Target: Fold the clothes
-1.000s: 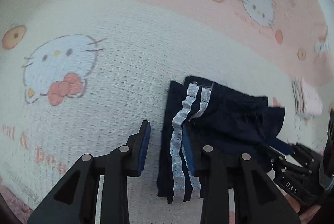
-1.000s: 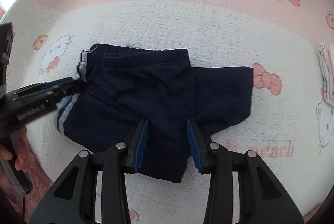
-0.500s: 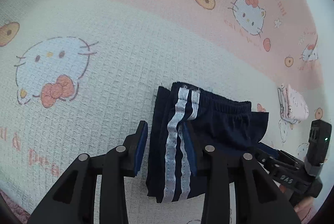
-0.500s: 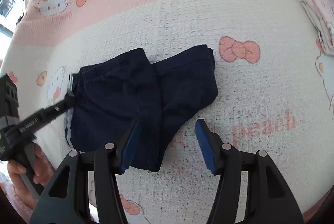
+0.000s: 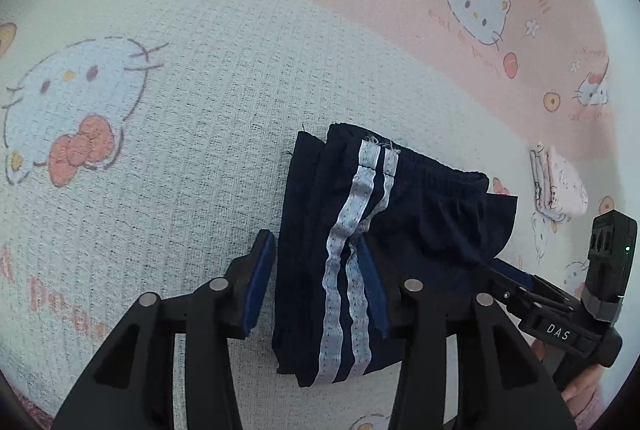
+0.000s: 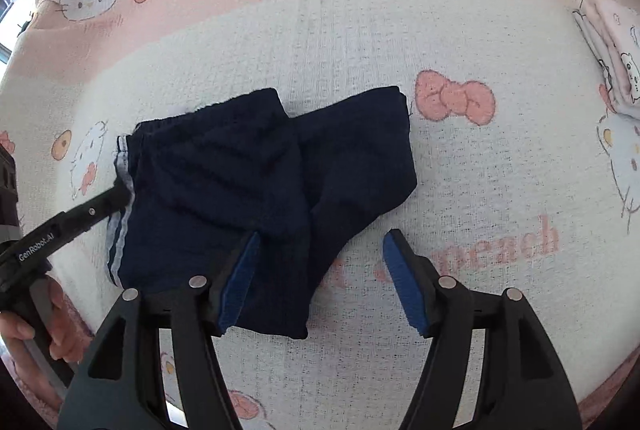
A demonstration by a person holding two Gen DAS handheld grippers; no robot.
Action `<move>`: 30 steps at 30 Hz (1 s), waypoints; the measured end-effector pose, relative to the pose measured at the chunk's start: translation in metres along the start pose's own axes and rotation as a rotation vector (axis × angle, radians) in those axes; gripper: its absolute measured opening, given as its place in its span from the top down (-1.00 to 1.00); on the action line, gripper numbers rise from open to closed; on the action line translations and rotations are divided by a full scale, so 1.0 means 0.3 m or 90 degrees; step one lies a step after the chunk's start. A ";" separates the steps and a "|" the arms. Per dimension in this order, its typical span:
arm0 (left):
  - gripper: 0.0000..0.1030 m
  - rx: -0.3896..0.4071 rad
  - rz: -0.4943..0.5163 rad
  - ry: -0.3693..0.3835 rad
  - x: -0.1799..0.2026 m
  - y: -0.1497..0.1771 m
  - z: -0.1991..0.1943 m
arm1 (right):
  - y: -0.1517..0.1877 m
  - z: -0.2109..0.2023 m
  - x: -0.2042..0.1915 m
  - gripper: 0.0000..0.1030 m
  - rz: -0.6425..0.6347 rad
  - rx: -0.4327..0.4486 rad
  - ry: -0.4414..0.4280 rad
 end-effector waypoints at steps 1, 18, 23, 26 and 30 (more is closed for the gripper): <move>-0.04 -0.003 0.004 -0.001 0.005 0.001 0.002 | 0.002 0.000 -0.004 -0.37 -0.010 0.001 -0.002; 0.78 0.027 0.144 0.039 0.289 0.023 -0.106 | -0.011 -0.122 -0.031 0.80 -0.048 0.034 -0.067; 0.78 0.023 0.219 0.105 0.598 0.002 -0.124 | -0.098 -0.315 0.065 0.80 -0.025 0.061 -0.067; 0.78 0.012 0.253 0.156 0.816 -0.014 -0.092 | -0.169 -0.439 0.154 0.80 -0.008 0.086 -0.047; 0.78 -0.030 0.287 0.199 1.090 -0.012 -0.002 | -0.317 -0.580 0.392 0.80 0.024 0.121 -0.010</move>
Point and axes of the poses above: each gripper's, at about its wrist camera, not at the fingertips, and z roughly the way its jaws point, x to its right, y to its underside, the point moved 9 cm from there along z, roughly the way its jaws point, and after that the axes turned 8 degrees about x, right-handed, at the moved point
